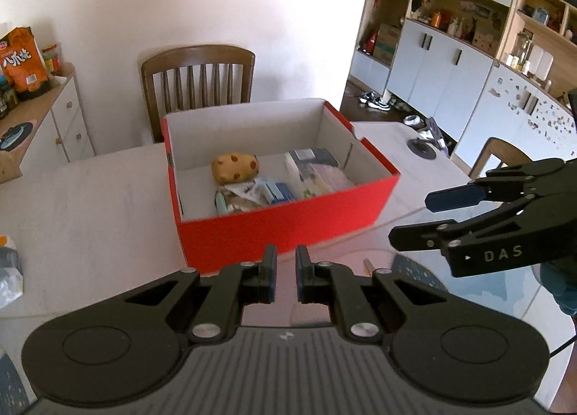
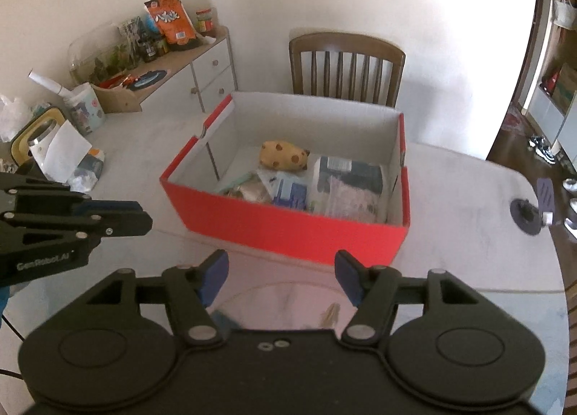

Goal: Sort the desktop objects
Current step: 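Raise both open tools out of the box back toward the table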

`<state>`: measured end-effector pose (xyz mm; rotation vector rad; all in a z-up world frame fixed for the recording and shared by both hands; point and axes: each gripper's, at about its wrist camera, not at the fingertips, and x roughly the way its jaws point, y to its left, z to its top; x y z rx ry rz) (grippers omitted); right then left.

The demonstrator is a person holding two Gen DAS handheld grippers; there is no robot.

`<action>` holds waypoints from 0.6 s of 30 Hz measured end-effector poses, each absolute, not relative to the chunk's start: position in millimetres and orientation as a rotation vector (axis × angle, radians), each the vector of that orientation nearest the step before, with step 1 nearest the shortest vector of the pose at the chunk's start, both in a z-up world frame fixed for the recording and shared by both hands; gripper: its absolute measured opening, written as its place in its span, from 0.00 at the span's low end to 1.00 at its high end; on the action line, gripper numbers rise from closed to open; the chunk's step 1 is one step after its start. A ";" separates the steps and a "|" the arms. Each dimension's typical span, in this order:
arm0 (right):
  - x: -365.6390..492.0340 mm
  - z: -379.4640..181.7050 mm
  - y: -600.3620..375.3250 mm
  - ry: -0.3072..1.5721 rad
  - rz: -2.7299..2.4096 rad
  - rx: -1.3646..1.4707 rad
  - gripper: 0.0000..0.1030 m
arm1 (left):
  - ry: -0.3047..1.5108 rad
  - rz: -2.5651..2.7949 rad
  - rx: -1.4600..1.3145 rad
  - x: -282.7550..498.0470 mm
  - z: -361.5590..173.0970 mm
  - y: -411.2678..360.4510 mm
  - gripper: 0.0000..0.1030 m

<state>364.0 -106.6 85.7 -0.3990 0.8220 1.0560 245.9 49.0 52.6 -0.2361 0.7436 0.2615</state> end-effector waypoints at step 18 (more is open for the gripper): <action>330.8 58.3 -136.2 0.867 1.039 -0.412 0.75 | 0.764 0.219 -0.266 196.2 29.3 25.8 0.67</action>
